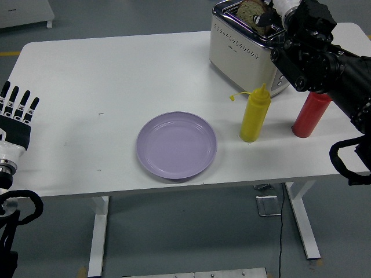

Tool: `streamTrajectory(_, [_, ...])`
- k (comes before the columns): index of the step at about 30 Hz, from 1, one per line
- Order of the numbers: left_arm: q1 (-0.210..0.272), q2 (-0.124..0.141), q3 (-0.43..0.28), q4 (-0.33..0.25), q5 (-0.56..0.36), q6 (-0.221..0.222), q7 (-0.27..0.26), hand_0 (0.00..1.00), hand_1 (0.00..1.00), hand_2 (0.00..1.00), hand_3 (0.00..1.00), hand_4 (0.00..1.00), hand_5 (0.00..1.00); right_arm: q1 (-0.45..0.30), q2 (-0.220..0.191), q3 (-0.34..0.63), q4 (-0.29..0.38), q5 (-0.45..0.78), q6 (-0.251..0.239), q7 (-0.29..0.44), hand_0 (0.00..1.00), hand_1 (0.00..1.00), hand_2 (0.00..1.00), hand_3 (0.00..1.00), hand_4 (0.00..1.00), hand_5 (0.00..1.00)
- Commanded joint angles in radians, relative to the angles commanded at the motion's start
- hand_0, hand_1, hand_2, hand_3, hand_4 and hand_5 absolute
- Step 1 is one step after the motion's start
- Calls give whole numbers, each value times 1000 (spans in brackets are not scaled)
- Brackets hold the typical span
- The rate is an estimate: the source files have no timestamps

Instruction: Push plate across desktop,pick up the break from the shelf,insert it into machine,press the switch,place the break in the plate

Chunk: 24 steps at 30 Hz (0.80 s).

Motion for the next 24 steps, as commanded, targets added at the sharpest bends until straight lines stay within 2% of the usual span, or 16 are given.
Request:
streamTrajectory(14, [0,0,-5,2,1,1,0,822,870,944,828,616,998,7,0,-37,6,27,13,20,366,437,485,604,654,173])
streamTrajectory(15, [0,0,-5,2,1,1,0,822,870,944,828,616,998,7,0,-39,7,27,14,22,322,394,465,549,630,157])
streamTrajectory(20, [2,0,-4,3,1,1,0,822,870,944,828,616,998,13,0,-53,16,12,11,27,322,394,465,549,630,157])
streamTrajectory(21, [2,0,-3,3,1,1,0,822,869,944,828,616,998,14,0,-54,17,10,11,27,279,353,443,509,585,139])
streamTrajectory(24, [4,1,-3,3,1,2,0,822,869,944,828,616,998,17,0,-61,22,-1,9,30,279,353,443,509,585,139])
